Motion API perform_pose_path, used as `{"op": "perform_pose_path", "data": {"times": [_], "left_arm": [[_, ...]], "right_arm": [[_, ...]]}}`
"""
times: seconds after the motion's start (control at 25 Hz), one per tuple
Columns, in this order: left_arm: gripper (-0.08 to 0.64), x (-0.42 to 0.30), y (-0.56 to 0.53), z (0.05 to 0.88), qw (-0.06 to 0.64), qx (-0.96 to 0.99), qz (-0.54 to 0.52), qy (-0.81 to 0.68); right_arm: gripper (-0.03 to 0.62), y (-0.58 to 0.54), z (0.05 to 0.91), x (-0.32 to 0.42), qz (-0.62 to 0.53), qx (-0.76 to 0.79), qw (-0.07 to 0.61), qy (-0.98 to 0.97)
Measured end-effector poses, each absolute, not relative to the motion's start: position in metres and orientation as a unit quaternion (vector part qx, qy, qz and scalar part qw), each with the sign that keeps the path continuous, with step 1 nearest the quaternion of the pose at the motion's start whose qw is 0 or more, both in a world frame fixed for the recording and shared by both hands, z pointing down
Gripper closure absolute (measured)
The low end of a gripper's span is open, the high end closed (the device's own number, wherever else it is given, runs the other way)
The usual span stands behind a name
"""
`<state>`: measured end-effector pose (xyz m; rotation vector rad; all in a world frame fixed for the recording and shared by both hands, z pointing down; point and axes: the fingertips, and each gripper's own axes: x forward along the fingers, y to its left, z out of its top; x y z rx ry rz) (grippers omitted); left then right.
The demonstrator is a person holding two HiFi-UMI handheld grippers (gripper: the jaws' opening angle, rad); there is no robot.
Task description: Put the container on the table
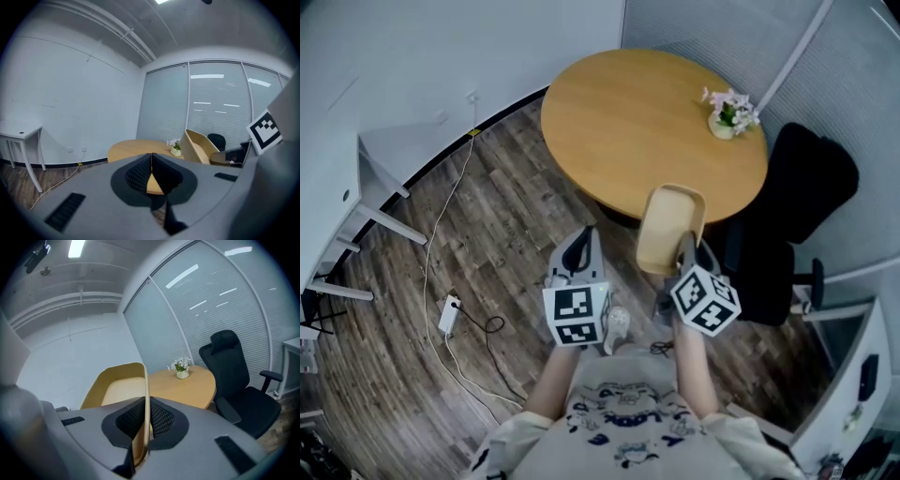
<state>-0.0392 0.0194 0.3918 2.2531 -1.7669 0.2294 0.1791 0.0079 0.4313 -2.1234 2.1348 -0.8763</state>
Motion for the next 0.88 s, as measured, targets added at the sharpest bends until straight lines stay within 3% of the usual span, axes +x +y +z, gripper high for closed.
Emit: {"op": "perform_pose_path", "data": {"times": [0.88], "left_arm": [[0.554, -0.039, -0.109, 0.409, 0.154, 0.76, 0.089, -0.625]], "right_arm": [[0.581, -0.128, 0.447, 0.185, -0.297, -0.665, -0.018, 0.685]]}}
